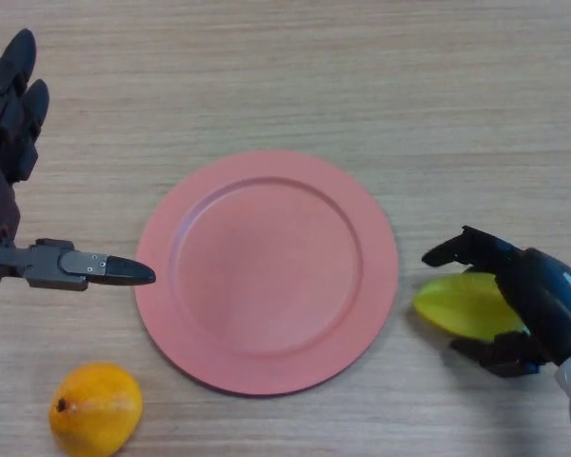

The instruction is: Pick up the yellow starfruit and place it on the plate

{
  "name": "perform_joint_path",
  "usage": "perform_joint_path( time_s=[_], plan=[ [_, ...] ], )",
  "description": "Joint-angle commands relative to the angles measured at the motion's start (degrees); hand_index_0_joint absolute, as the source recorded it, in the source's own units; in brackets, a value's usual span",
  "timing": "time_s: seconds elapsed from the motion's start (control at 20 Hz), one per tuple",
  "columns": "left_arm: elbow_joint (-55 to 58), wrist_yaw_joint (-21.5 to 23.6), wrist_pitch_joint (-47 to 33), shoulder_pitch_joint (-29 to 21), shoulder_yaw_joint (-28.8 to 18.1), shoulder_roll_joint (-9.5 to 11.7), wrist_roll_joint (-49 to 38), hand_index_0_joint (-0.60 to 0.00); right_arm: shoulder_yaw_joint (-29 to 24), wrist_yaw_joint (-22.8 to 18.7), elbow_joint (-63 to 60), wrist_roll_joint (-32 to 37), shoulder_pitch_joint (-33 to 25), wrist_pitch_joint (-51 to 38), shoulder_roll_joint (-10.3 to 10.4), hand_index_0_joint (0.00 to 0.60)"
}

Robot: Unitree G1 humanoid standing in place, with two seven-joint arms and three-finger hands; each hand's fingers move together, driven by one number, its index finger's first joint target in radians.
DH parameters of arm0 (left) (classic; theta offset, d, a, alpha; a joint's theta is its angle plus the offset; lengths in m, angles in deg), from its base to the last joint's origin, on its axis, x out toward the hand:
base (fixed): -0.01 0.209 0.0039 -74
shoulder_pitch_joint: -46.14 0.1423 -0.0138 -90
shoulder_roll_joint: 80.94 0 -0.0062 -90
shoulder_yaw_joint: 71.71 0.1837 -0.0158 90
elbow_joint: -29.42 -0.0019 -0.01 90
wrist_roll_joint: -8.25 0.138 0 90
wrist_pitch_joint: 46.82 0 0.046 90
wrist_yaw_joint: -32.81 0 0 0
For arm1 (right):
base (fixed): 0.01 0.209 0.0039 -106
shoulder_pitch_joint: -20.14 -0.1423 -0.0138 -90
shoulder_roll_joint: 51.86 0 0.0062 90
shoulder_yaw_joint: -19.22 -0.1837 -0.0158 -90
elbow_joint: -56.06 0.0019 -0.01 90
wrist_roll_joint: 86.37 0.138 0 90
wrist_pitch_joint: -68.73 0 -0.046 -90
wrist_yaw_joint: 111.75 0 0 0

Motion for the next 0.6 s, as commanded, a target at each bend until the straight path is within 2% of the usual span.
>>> perform_joint_path(
  time_s=[0.05, 0.15, 0.25, 0.35, 0.45, 0.5, 0.6],
  plan=[
    [3.67, 0.1, -4.55, -1.47, -4.27, 2.24, 0.26, 0.0, -2.87, -2.25, 2.75, -2.65, -0.98, -7.51, -1.58, 0.6],
    [4.23, 0.13, -3.07, -1.49, -4.41, 2.34, 0.08, 0.0, -3.45, -1.2, 2.94, -5.6, -1.41, -10.18, -2.35, 0.6],
    [4.29, 0.22, -3.5, -1.33, -4.41, 2.16, 0.32, 0.0, -3.34, 0.71, 5.65, -3.7, -2.3, -8.74, -1.47, 0.6],
    [4.79, 0.28, -3.64, -0.99, -4.55, 1.96, -0.49, 0.0, -1.67, 3.24, 9.69, 0.3, -3.36, -5.4, 0.12, 0.6],
    [5.48, -0.3, -4.77, -1.09, -4.46, 1.84, -2.22, 0.0, 1.08, 1.94, 11.19, -0.74, -5.63, -6.51, 0.75, 0.6],
    [5.56, -1.11, -5.52, -0.96, -4.58, 1.91, -2.82, 0.0, 3.15, 3.55, 12.85, 0.82, -6.47, -4.9, 2.35, 0.6],
    [5.19, -1.5, -6.35, -0.68, -4.68, 1.81, -3.13, 0.0, 6.48, 3.33, 12.06, 1.77, -8.98, -4.26, 3.43, 0.6]
  ],
)
